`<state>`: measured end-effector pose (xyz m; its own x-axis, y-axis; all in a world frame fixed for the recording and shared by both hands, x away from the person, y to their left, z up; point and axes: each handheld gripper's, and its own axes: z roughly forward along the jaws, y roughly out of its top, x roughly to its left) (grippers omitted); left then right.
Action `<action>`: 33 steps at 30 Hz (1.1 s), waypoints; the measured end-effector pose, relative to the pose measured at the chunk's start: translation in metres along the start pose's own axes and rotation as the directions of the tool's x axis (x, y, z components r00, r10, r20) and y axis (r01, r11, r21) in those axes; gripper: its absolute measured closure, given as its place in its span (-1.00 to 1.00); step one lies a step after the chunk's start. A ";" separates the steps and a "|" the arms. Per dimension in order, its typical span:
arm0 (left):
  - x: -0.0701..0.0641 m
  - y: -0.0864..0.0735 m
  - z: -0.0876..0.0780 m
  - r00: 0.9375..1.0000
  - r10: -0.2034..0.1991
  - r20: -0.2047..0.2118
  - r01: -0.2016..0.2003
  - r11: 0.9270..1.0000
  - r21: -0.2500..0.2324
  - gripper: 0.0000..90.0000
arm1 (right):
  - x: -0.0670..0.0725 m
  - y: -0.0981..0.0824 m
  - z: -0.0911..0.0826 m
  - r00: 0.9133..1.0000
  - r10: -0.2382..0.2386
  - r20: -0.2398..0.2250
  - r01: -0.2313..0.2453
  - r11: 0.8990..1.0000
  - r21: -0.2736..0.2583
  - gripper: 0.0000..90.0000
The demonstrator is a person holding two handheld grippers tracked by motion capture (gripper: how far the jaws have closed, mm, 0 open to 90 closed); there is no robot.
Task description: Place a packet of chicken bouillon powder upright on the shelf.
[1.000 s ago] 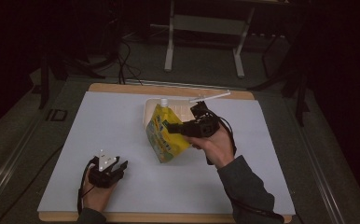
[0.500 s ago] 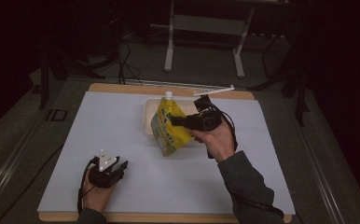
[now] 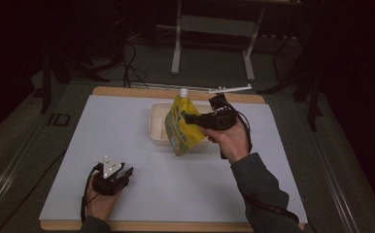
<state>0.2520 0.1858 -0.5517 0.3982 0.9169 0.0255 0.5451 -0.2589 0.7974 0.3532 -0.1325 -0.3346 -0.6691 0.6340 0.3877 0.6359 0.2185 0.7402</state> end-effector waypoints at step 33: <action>0.000 0.000 0.000 1.000 -0.001 -0.004 0.001 1.000 0.000 0.33 | -0.033 0.009 -0.011 0.992 0.052 0.112 -0.046 0.997 -0.056 1.00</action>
<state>0.2518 0.1857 -0.5516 0.3951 0.9182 0.0268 0.5452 -0.2579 0.7976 0.3768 -0.1595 -0.3347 -0.5875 0.7238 0.3618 0.6435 0.1469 0.7512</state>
